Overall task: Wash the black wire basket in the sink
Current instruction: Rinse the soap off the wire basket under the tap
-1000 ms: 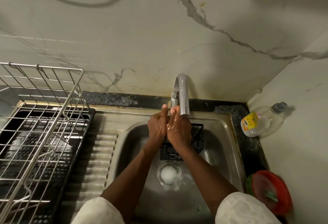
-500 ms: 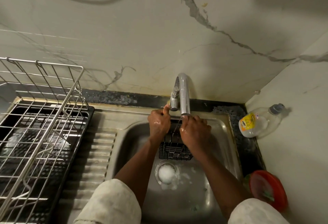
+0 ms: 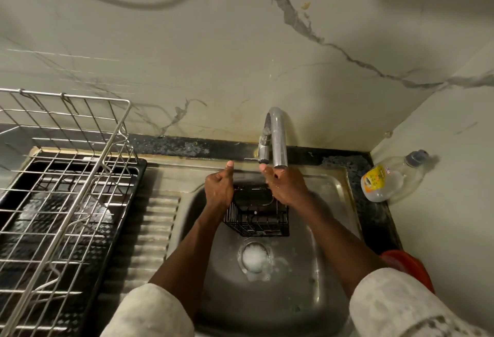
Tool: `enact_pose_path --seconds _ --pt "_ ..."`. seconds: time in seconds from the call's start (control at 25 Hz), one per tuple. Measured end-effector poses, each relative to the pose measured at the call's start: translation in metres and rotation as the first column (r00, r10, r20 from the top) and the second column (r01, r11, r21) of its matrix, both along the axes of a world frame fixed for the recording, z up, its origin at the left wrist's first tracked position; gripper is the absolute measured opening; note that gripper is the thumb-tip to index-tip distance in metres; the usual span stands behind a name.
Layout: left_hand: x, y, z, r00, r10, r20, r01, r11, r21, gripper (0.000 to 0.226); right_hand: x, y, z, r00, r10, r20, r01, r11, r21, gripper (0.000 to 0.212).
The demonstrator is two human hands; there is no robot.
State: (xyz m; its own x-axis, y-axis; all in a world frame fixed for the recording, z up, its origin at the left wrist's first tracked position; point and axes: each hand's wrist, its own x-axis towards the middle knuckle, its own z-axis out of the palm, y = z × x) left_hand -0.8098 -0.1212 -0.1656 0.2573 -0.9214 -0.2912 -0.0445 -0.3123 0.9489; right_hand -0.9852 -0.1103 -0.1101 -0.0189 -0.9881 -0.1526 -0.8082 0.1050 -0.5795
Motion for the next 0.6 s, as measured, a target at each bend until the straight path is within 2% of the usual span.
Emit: enact_pose_path --seconds 0.04,0.08,0.12,0.2,0.24,0.28,0.36,0.4,0.44,0.52,0.56,0.6 --pt "0.001 0.002 0.002 1.000 0.010 0.001 -0.010 1.000 -0.003 0.067 0.002 -0.002 -0.003 0.986 -0.124 0.110 0.120 0.992 0.039 0.063" --pt "0.000 0.003 0.006 1.000 0.015 0.008 -0.015 1.000 -0.006 0.064 0.009 -0.001 -0.007 0.969 -0.192 0.155 0.194 0.981 0.003 0.066" --pt "0.001 0.002 0.007 1.000 0.024 0.011 -0.024 1.000 -0.013 0.061 0.018 0.001 -0.008 0.973 -0.190 0.134 0.203 0.975 -0.091 0.066" --pt "0.005 0.000 0.008 0.999 0.041 0.016 -0.041 0.999 0.009 0.059 0.036 0.008 -0.009 0.994 -0.083 -0.074 0.057 0.952 -0.302 0.057" --pt "0.010 0.000 0.006 0.999 0.049 0.023 -0.050 0.999 0.019 0.061 0.043 0.011 -0.008 0.980 -0.037 -0.196 -0.034 0.938 -0.346 0.054" --pt "0.017 -0.001 0.002 0.998 0.058 0.015 -0.058 0.998 0.021 0.066 0.047 0.015 -0.003 0.963 0.018 -0.270 -0.113 0.933 -0.341 0.052" --pt "0.026 0.002 -0.005 0.998 0.069 0.001 -0.069 0.997 0.030 0.082 0.044 0.020 -0.004 0.950 0.165 -0.265 -0.242 0.926 -0.291 0.045" --pt "0.026 0.003 -0.005 0.998 0.063 -0.007 -0.063 0.997 0.034 0.084 0.037 0.022 -0.007 0.958 0.222 -0.182 -0.268 0.918 -0.291 0.043" --pt "0.024 0.003 -0.004 0.998 0.058 -0.025 -0.057 0.998 0.032 0.079 0.030 0.024 -0.007 0.974 0.224 -0.035 -0.224 0.930 -0.292 0.041" --pt "0.017 0.002 0.001 0.996 0.086 -0.037 -0.084 0.996 0.033 0.062 0.022 0.022 -0.012 0.946 0.031 0.322 0.044 0.974 -0.221 0.044" --pt "0.014 0.002 0.006 0.996 0.088 -0.025 -0.087 0.996 0.033 0.060 0.019 0.016 -0.015 0.906 -0.112 0.408 0.186 0.972 -0.146 0.048" --pt "0.011 -0.001 0.006 0.998 0.066 -0.017 -0.066 0.998 0.013 0.061 0.019 0.012 -0.014 0.892 -0.213 0.399 0.271 0.958 -0.095 0.050"
